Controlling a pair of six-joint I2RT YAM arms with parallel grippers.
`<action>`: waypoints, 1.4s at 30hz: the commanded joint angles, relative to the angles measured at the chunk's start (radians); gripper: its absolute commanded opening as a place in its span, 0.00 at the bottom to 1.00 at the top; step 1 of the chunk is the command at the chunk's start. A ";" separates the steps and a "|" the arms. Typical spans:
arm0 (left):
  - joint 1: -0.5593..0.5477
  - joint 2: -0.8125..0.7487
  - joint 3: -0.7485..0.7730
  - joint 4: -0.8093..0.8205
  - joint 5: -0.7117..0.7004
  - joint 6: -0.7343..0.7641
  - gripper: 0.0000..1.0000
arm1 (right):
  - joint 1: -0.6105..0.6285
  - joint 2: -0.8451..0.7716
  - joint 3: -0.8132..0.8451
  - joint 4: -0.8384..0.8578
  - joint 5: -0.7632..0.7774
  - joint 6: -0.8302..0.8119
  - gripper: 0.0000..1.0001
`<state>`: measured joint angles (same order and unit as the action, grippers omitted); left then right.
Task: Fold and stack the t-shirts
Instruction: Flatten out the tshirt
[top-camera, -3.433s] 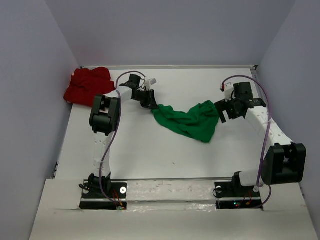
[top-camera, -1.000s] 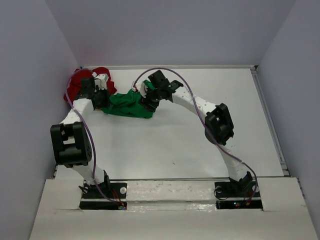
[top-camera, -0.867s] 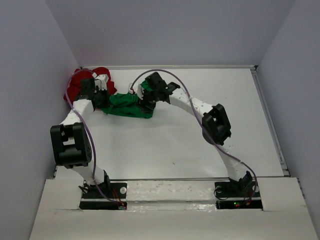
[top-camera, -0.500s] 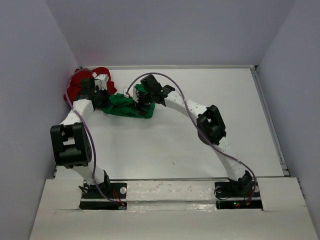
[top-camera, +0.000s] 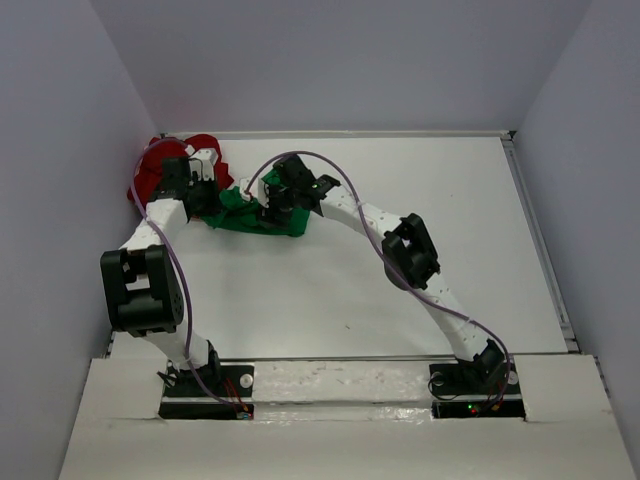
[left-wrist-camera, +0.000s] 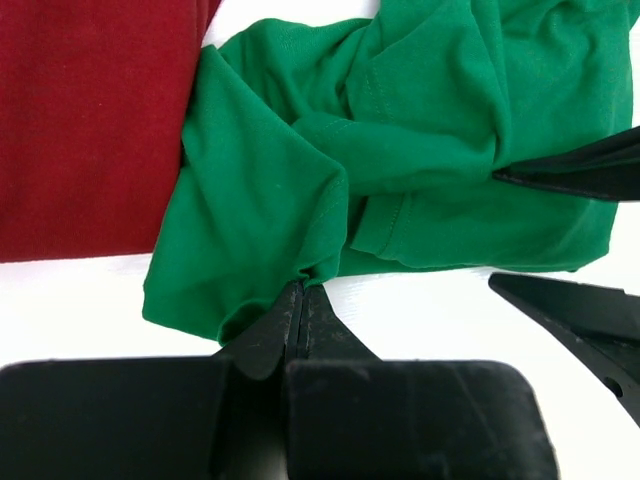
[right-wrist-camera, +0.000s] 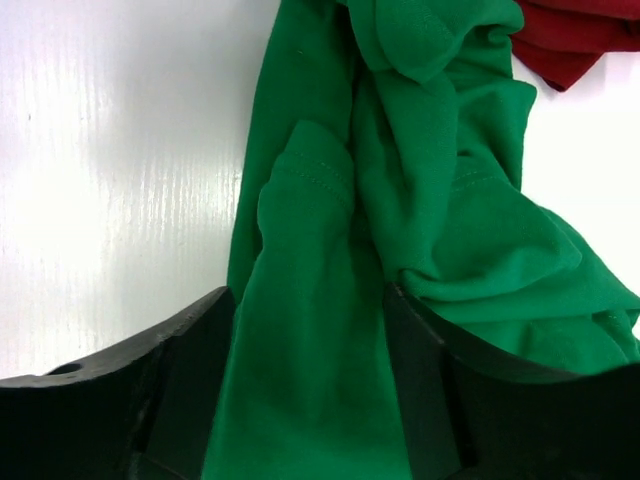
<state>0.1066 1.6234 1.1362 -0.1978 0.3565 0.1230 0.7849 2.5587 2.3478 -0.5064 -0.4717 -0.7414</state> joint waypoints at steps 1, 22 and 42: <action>0.004 -0.030 -0.004 0.023 0.025 0.013 0.00 | 0.007 -0.023 -0.015 0.060 0.002 -0.012 0.65; 0.004 -0.037 -0.003 0.018 0.042 0.020 0.00 | -0.024 -0.086 -0.016 0.106 0.439 0.010 0.00; 0.001 -0.097 0.010 0.009 0.156 -0.003 0.00 | -0.185 -0.727 -0.692 0.071 0.907 0.126 0.00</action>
<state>0.1066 1.5806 1.1362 -0.1986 0.4538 0.1253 0.6067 1.8950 1.7863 -0.4255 0.3691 -0.6460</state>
